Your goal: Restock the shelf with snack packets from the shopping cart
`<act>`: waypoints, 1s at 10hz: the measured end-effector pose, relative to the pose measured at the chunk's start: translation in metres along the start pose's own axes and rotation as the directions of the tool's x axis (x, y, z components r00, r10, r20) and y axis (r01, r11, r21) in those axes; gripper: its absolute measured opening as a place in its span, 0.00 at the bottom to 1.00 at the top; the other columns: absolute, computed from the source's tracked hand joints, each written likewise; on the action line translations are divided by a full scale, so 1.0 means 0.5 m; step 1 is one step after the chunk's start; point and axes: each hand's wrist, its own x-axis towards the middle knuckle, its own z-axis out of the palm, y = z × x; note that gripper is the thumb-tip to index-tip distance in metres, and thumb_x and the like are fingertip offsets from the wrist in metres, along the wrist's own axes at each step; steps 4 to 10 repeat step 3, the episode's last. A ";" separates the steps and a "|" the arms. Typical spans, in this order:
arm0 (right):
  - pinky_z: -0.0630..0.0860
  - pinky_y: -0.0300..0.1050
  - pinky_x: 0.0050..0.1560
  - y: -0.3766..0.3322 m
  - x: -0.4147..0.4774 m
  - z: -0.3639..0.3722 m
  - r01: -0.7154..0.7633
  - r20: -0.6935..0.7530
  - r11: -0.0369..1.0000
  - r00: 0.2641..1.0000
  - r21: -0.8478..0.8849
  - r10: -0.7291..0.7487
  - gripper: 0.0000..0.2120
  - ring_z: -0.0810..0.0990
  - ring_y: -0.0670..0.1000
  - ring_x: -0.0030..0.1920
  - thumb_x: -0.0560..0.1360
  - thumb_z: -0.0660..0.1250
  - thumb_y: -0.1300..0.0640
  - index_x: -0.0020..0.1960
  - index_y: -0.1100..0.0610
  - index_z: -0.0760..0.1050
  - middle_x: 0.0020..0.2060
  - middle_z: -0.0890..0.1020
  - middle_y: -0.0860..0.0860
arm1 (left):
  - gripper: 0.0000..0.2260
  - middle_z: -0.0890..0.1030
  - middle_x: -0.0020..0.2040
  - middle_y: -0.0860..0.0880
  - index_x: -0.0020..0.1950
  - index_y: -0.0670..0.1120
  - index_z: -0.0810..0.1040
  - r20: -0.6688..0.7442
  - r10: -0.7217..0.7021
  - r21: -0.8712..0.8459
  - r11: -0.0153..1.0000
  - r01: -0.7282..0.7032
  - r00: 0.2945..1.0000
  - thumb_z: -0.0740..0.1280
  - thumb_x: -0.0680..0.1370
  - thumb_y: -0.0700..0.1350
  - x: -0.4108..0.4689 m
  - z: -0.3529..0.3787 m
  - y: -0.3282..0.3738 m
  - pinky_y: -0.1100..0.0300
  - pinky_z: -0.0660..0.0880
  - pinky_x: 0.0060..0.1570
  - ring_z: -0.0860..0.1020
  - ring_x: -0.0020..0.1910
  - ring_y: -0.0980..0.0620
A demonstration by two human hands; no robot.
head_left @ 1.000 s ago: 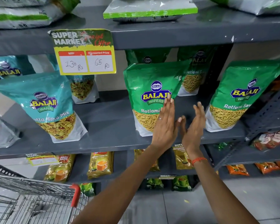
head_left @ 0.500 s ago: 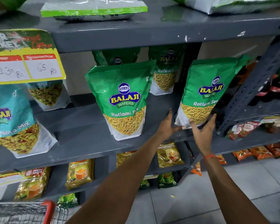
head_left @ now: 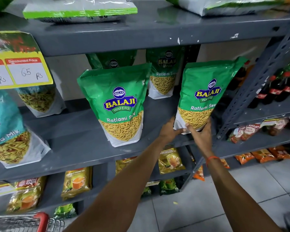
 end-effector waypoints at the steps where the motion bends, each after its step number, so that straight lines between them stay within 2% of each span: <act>1: 0.63 0.45 0.67 -0.013 -0.005 -0.005 -0.042 0.025 0.999 0.999 -0.019 0.042 0.47 0.65 0.56 0.71 0.62 0.71 0.45 0.74 0.55 0.53 0.73 0.65 0.56 | 0.34 0.72 0.69 0.41 0.70 0.44 0.63 0.014 -0.009 0.013 1.000 0.009 1.000 0.72 0.69 0.53 -0.013 -0.005 0.010 0.50 0.71 0.62 0.72 0.66 0.40; 2: 0.51 0.49 0.75 -0.029 -0.063 0.026 -0.033 -0.104 0.991 0.994 -0.130 0.020 0.50 0.50 0.57 0.77 0.65 0.65 0.43 0.76 0.62 0.43 0.77 0.50 0.59 | 0.30 0.73 0.67 0.40 0.68 0.42 0.64 0.015 -0.017 0.166 0.986 0.015 1.000 0.70 0.71 0.53 -0.041 -0.014 0.025 0.49 0.71 0.60 0.73 0.64 0.38; 3: 0.47 0.44 0.74 -0.036 -0.108 0.063 0.117 -0.108 0.983 0.985 -0.142 -0.133 0.43 0.48 0.57 0.77 0.72 0.64 0.48 0.76 0.64 0.44 0.77 0.49 0.60 | 0.22 0.75 0.63 0.36 0.65 0.40 0.67 -0.051 -0.017 0.258 0.966 0.030 0.999 0.66 0.75 0.49 -0.067 -0.031 0.022 0.46 0.72 0.57 0.74 0.61 0.35; 10: 0.47 0.44 0.74 -0.036 -0.108 0.063 0.117 -0.108 0.983 0.985 -0.142 -0.133 0.43 0.48 0.57 0.77 0.72 0.64 0.48 0.76 0.64 0.44 0.77 0.49 0.60 | 0.22 0.75 0.63 0.36 0.65 0.40 0.67 -0.051 -0.017 0.258 0.966 0.030 0.999 0.66 0.75 0.49 -0.067 -0.031 0.022 0.46 0.72 0.57 0.74 0.61 0.35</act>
